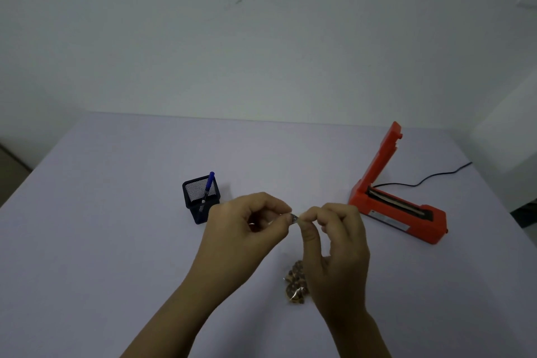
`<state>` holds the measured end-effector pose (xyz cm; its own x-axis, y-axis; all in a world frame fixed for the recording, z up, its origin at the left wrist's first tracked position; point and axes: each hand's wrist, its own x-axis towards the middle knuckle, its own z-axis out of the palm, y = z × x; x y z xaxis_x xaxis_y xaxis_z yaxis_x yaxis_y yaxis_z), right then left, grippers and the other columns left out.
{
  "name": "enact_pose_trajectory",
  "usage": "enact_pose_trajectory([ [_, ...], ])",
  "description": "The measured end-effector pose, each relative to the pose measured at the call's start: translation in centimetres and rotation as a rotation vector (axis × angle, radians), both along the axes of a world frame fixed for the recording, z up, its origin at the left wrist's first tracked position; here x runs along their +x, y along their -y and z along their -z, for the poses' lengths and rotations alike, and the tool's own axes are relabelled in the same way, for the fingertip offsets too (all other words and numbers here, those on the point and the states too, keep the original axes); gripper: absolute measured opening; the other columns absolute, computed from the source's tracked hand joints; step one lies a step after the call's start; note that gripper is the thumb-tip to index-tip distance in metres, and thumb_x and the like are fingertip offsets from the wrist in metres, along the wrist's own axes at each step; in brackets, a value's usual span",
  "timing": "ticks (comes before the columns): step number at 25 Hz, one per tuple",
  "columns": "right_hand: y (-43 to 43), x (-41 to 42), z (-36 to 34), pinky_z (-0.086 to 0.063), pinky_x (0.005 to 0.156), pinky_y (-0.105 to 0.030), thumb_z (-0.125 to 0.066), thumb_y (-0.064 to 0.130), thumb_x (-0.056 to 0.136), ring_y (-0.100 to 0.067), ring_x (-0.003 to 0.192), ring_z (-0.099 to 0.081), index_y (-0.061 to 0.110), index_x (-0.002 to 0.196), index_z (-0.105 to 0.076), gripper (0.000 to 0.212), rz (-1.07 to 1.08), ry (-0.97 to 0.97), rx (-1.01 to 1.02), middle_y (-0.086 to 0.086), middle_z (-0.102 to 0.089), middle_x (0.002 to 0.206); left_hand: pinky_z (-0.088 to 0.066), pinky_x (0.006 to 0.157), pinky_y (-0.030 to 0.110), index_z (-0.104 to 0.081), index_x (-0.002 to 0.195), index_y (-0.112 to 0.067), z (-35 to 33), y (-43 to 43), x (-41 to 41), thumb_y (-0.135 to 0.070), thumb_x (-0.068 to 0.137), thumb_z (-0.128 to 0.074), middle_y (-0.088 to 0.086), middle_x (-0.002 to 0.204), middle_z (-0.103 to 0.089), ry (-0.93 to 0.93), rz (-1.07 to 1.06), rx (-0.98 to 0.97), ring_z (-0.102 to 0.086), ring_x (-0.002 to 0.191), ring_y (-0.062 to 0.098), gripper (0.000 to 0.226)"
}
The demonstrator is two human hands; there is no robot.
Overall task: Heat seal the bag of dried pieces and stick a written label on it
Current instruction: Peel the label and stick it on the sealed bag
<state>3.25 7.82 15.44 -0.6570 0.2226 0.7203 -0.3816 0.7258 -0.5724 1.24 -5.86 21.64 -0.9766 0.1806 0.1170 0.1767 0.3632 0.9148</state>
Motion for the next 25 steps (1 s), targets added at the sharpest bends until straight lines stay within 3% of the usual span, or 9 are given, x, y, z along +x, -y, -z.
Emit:
enact_pose_trajectory([
  [3, -0.4, -0.2, -0.1, -0.047, 0.067, -0.020, -0.052, 0.026, 0.088, -0.006, 0.082, -0.049, 0.021, 0.093, -0.057, 0.008, -0.038, 0.017, -0.046, 0.009, -0.049, 0.090, -0.055, 0.059, 0.021, -0.075, 0.079, -0.023, -0.3, 0.4, -0.6, -0.017, 0.083, -0.065, 0.000, 0.072, -0.072, 0.279, 0.087, 0.246, -0.067, 0.064, 0.012, 0.012],
  [5, -0.6, -0.3, -0.4, -0.045, 0.066, -0.019, -0.052, 0.028, 0.089, -0.006, 0.081, -0.049, 0.022, 0.093, -0.057, 0.008, -0.079, 0.013, -0.039, 0.010, -0.049, 0.089, -0.052, 0.056, 0.018, -0.076, 0.079, -0.020, -0.6, 0.6, -0.9, -0.031, 0.079, -0.060, 0.002, 0.070, -0.071, 0.389, 0.142, 0.316, -0.066, 0.062, 0.012, 0.020],
  [7, -0.7, -0.3, -0.8, -0.043, 0.067, -0.016, -0.054, 0.026, 0.088, -0.008, 0.079, -0.049, 0.023, 0.092, -0.058, 0.006, -0.114, -0.007, -0.010, 0.009, -0.049, 0.088, -0.050, 0.052, 0.016, -0.076, 0.079, -0.015, -0.7, 0.6, -1.1, -0.039, 0.072, -0.059, 0.001, 0.063, -0.068, 0.436, 0.188, 0.312, -0.063, 0.059, 0.010, 0.030],
  [10, -0.6, -0.3, -1.0, -0.044, 0.068, -0.016, -0.055, 0.026, 0.088, -0.009, 0.078, -0.050, 0.021, 0.090, -0.057, 0.006, -0.143, -0.046, 0.021, 0.007, -0.050, 0.087, -0.047, 0.050, 0.015, -0.074, 0.076, -0.007, -0.7, 0.4, -1.4, -0.033, 0.068, -0.063, 0.000, 0.059, -0.066, 0.498, 0.210, 0.359, -0.060, 0.053, 0.007, 0.030],
  [14, -0.7, -0.2, -1.2, -0.045, 0.068, -0.016, -0.050, 0.032, 0.093, -0.009, 0.077, -0.050, 0.022, 0.090, -0.057, 0.013, -0.149, -0.068, 0.017, 0.007, -0.050, 0.087, -0.045, 0.048, 0.013, -0.071, 0.072, -0.005, -0.8, 0.3, -1.6, -0.017, 0.080, -0.062, -0.001, 0.055, -0.063, 0.496, 0.201, 0.375, -0.057, 0.050, 0.006, 0.017],
  [19, -0.3, -0.3, -0.9, -0.045, 0.067, -0.014, -0.053, 0.032, 0.090, -0.005, 0.078, -0.049, 0.021, 0.088, -0.056, 0.012, -0.131, -0.048, -0.056, 0.007, -0.050, 0.086, -0.046, 0.048, 0.013, -0.068, 0.070, -0.002, -0.1, -0.1, -2.0, -0.013, 0.088, -0.058, -0.003, 0.054, -0.061, 0.443, 0.031, 0.341, -0.056, 0.050, 0.005, 0.024],
  [25, 0.1, 0.0, -0.7, -0.044, 0.068, -0.010, -0.058, 0.026, 0.084, -0.001, 0.079, -0.050, 0.025, 0.085, -0.059, 0.002, -0.110, 0.057, -0.228, 0.016, -0.051, 0.084, -0.048, 0.046, 0.015, -0.065, 0.072, -0.004, 1.9, 0.5, -3.1, -0.008, 0.088, -0.057, 0.001, 0.052, -0.058, 0.535, -0.303, 0.703, -0.052, 0.045, 0.007, 0.018],
])
